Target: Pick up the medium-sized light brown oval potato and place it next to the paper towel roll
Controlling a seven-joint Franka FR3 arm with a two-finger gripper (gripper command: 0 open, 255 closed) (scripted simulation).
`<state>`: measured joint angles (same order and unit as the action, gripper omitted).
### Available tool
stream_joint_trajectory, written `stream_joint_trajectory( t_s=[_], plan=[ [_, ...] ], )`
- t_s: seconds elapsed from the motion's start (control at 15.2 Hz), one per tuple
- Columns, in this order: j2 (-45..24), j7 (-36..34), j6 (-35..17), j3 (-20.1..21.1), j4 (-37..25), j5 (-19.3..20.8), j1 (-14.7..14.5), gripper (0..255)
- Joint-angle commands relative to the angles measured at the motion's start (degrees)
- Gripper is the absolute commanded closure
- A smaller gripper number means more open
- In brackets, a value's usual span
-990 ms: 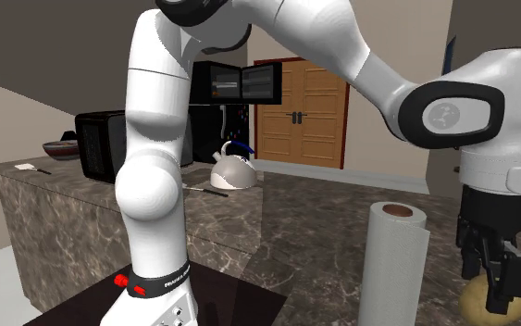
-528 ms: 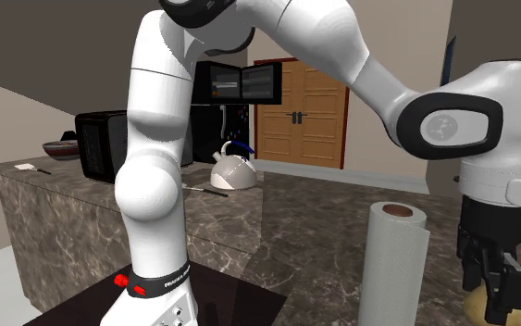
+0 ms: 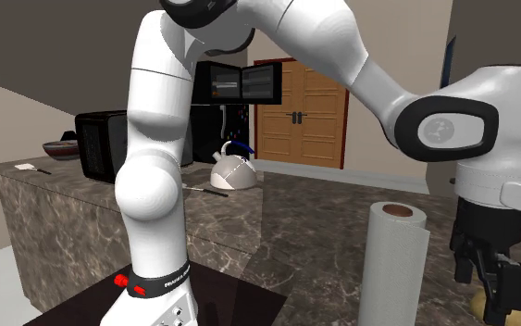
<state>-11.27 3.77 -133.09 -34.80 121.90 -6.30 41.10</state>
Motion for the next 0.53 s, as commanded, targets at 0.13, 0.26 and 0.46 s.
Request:
stream_joint_trajectory(
  t_s=[0.13, 0.26, 0.46],
  plan=[
    [2.6, -1.4, 3.5, -0.6, -1.5, 2.1, -0.6, 0],
    [4.8, -2.6, 6.7, -0.9, -2.8, 3.8, -1.1, 0],
    [4.8, -2.6, 6.7, -0.9, -2.8, 3.8, -1.1, 0]
  ],
)
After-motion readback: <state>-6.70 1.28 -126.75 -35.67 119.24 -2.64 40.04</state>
